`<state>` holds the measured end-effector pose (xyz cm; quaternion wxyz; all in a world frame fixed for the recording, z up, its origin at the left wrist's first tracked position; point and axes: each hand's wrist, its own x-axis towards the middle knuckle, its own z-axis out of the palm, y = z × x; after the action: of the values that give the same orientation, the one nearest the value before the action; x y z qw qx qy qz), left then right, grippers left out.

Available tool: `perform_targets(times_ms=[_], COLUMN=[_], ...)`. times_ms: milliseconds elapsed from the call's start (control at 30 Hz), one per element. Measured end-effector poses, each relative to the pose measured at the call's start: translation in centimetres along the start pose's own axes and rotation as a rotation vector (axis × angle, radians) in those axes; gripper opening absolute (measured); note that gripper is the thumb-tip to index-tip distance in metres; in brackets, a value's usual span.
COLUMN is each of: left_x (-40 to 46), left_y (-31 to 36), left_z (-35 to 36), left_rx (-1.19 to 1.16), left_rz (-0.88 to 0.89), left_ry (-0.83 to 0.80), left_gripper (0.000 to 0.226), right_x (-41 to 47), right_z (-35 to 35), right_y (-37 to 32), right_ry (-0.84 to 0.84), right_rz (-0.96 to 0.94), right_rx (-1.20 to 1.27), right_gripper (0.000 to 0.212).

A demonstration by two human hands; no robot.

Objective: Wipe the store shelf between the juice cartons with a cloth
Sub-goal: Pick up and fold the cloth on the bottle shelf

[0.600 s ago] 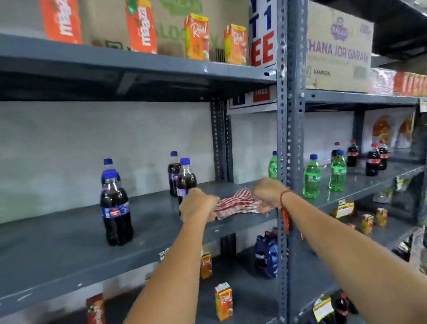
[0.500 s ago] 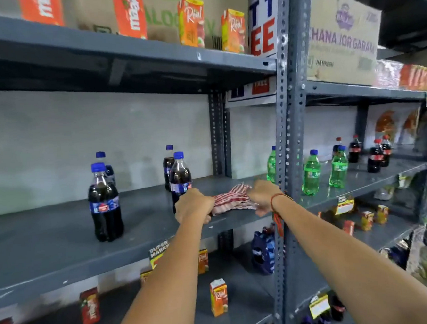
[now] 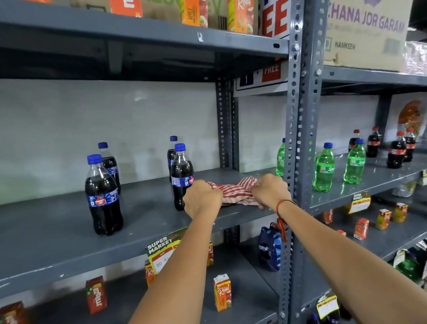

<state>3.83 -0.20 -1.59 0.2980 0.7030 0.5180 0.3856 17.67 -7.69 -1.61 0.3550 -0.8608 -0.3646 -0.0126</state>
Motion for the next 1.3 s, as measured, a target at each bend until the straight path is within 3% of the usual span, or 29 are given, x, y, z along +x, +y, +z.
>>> perform_targets(times_ms=[167, 400, 667, 767, 1033, 1167, 1300], left_x=[-2.2, -7.3, -12.9, -14.0, -15.7, -16.0, -14.9], left_y=[0.5, -0.9, -9.7, -14.9, -31.5, -39.4, -46.7], left_z=[-2.0, -9.6, -23.7, -29.3, -41.7, -45.6, -47.0], left_rx=[-0.08, -0.219, -0.253, -0.223, -0.27, -0.219, -0.168], left_rz=[0.117, 0.216, 0.267, 0.246, 0.1, -0.063, -0.195], left_ry=[0.057, 0.104, 0.192, 0.241, 0.246, 0.265, 0.279], left_gripper=[0.025, 0.032, 0.018, 0.017, 0.005, 0.028, 0.022], right_x=[-2.0, -9.1, -22.0, -27.0, -38.4, -42.3, -44.5], right_z=[-1.5, -3.7, 0.6, 4.4, 16.4, 24.0, 31.6], right_y=[-0.2, -3.4, -12.3, -16.0, -24.5, -27.4, -29.0], right_ry=[0.142, 0.293, 0.334, 0.28, -0.055, -0.211, -0.315], right_rz=[-0.017, -0.095, -0.17, -0.252, -0.428, -0.453, -0.453], right_rx=[0.086, 0.222, 0.42, 0.479, 0.644, 0.641, 0.601], right_gripper=[0.031, 0.034, 0.032, 0.035, 0.02, 0.023, 0.027])
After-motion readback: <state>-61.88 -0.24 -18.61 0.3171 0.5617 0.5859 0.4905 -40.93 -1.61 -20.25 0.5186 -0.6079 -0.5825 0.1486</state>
